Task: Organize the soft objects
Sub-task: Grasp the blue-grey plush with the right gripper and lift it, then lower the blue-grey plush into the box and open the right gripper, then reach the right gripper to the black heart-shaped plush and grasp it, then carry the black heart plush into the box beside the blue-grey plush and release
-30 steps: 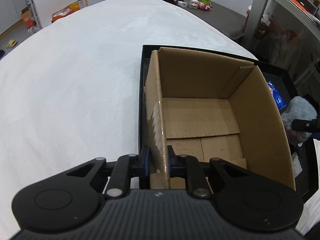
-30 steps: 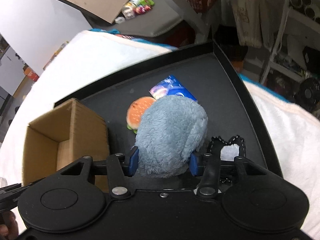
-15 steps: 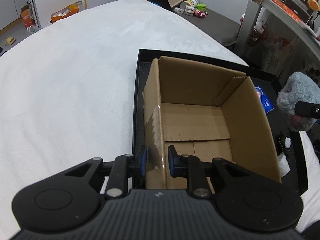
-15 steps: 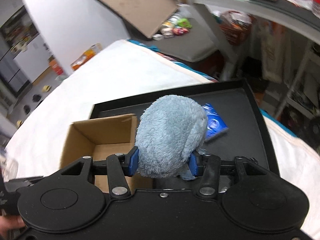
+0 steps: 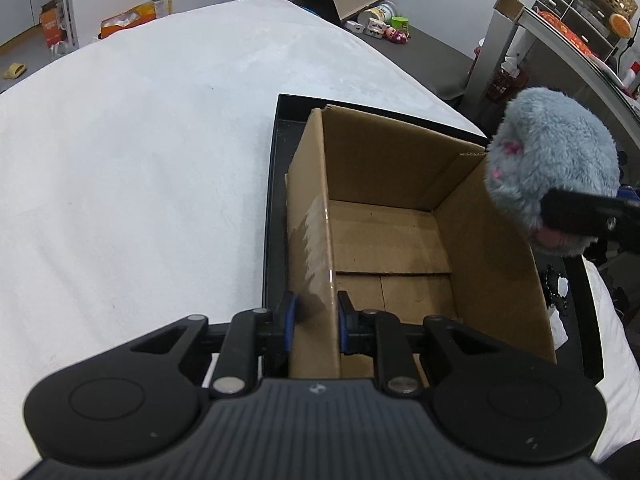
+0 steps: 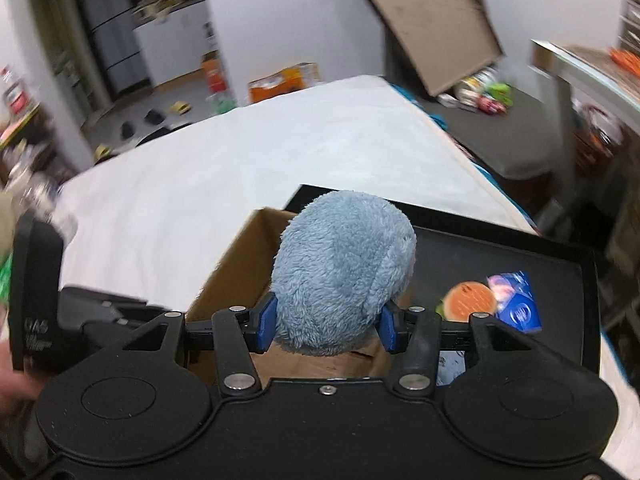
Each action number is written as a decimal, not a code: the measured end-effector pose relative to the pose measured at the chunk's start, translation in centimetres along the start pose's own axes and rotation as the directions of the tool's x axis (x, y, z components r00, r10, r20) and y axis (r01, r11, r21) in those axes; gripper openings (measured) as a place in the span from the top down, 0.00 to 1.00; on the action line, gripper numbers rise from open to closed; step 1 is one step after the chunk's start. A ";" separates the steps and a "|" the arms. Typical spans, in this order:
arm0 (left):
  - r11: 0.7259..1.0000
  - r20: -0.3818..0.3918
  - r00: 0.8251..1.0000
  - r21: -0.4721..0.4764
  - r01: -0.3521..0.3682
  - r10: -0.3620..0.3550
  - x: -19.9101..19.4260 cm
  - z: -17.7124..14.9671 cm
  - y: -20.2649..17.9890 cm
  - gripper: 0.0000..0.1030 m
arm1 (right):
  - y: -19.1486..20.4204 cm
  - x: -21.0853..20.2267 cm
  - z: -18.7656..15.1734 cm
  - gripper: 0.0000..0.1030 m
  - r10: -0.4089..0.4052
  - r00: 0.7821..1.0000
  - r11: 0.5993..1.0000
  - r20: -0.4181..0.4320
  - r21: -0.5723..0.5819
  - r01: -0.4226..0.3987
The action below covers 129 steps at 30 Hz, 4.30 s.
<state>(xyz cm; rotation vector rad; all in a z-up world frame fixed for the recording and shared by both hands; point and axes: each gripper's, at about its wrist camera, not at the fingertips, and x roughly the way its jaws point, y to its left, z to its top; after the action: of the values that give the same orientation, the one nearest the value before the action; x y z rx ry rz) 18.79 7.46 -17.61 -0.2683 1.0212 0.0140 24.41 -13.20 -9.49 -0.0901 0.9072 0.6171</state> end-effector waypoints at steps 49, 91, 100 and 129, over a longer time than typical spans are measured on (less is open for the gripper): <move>0.991 -0.037 0.999 -0.131 -0.007 0.002 0.9 -0.1 1.0 0.81 | 3.1 2.4 0.3 0.35 -0.067 0.993 0.983 -0.097 -0.178 0.049; 0.986 -0.053 0.985 0.027 -0.163 0.164 1.9 1.3 -4.6 0.39 | -13.7 0.8 -9.3 0.35 -0.207 0.967 0.930 -0.146 0.276 0.241; 0.975 -0.080 0.976 0.107 -0.196 0.205 3.3 1.8 -6.0 0.33 | -16.8 1.5 -11.0 0.23 -0.238 0.953 0.876 -0.187 0.383 0.294; 0.968 -0.103 0.973 0.168 -0.187 0.206 3.3 1.9 -6.2 0.33 | -16.6 0.8 -10.7 0.65 -0.222 0.962 0.856 -0.162 0.441 0.272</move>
<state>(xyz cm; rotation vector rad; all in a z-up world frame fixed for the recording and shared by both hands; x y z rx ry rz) 22.95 1.56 -18.14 -0.0225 1.1596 0.0982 26.08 -30.05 -19.77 0.1885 1.1040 0.1449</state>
